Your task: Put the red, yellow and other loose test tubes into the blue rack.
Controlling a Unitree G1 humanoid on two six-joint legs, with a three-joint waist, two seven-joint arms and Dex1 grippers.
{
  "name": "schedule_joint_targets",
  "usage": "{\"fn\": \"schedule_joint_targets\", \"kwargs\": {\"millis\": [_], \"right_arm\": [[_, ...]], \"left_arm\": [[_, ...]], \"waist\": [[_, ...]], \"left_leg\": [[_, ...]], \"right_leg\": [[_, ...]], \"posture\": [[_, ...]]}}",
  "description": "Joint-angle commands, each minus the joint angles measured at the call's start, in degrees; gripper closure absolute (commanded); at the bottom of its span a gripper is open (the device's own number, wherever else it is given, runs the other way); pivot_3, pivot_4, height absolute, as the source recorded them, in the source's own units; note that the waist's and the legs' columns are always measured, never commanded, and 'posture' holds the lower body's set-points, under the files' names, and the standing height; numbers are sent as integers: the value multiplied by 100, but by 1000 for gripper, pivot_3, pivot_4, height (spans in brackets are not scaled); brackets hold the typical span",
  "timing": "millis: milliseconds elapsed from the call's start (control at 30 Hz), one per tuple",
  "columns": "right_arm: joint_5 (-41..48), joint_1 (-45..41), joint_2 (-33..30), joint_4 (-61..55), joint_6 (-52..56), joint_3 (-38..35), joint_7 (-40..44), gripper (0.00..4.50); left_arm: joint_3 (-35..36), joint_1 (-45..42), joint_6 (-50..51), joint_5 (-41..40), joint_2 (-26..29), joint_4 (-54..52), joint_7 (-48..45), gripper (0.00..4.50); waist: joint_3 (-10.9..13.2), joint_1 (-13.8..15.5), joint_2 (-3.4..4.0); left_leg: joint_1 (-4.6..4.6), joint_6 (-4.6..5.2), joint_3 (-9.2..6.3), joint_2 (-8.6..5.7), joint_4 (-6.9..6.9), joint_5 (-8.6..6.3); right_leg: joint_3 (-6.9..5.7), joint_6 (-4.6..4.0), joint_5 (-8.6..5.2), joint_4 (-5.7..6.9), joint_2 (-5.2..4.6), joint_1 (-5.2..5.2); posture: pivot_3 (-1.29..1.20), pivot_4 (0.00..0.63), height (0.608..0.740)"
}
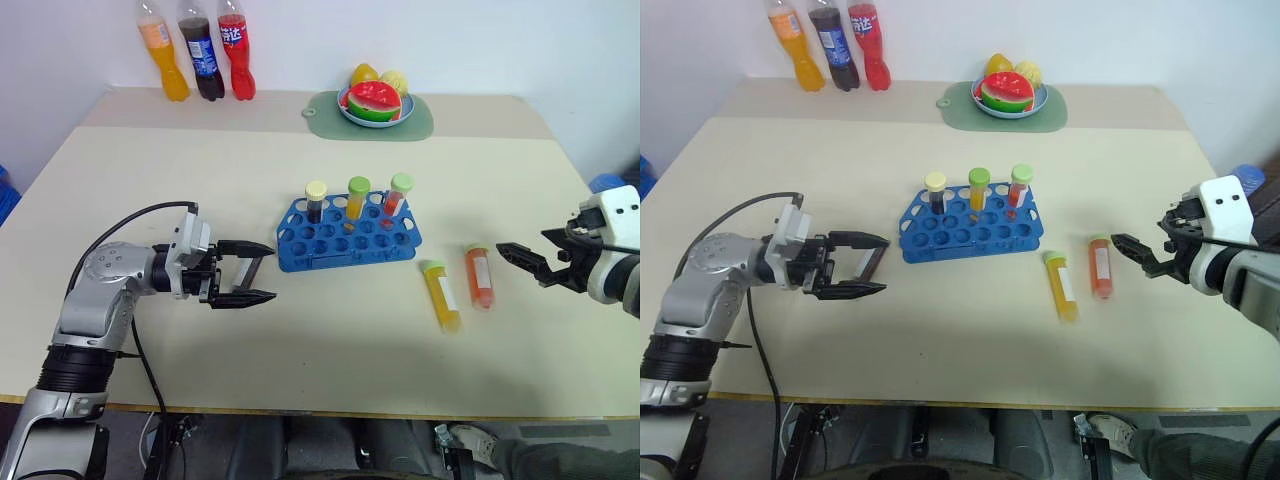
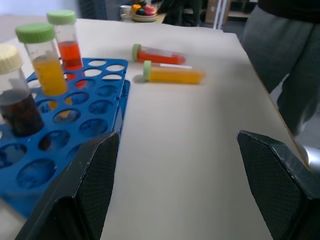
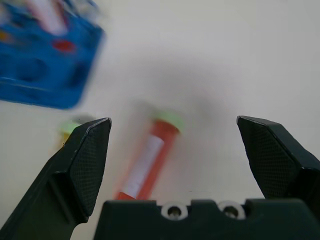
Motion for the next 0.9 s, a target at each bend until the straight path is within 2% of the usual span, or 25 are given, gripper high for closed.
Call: {"fn": "schedule_joint_targets", "kwargs": {"millis": [33,300,533,633,767,800,900], "right_arm": [[4,-678,-154,485,582,331,120,52],[-558,-2791,378,2686,1446,1577,295,52],[-1135,-3175,828,3449,1220,2531,612,52],[-1357,-3070,942,3552,999,2783,771,877],[-1543,-2964,947,3370,801,2855,951,2972],[-1582,-2867,866,3165,690,2891,1029,3363],[-1680,-2577,710,2655,395,2793,1157,3363]], "left_arm": [[-1,17,-64,-12,-2,-341,39,645],[140,438,221,-224,8,-946,362,645],[289,795,424,-371,127,-1367,606,645],[341,933,513,-443,181,-1547,716,645],[430,1045,615,-510,253,-1666,793,645],[438,1055,614,-513,268,-1669,802,645],[443,1049,608,-522,279,-1662,846,645]], "waist": [[1,-16,1],[2,-148,4],[1,-132,6],[-4,-137,-4],[-5,-159,-3],[-5,-156,-3],[-6,-144,-3]], "left_leg": [[0,0,1,0,0,0],[-10,1,3,2,-1,0],[-68,2,4,3,6,1],[-72,2,3,3,13,1],[-67,2,3,4,16,1],[-67,2,3,5,16,1],[-66,2,1,7,15,1]], "right_leg": [[1,1,0,1,0,-3],[6,2,1,11,6,-20],[6,24,13,17,11,-75],[4,25,14,15,11,-75],[5,22,13,19,13,-73],[5,23,13,20,15,-73],[4,23,13,21,17,-73]], "posture": [[0,150,740],[0,150,740],[0,150,740],[0,150,740],[0,150,740],[0,150,740],[0,150,740]]}}
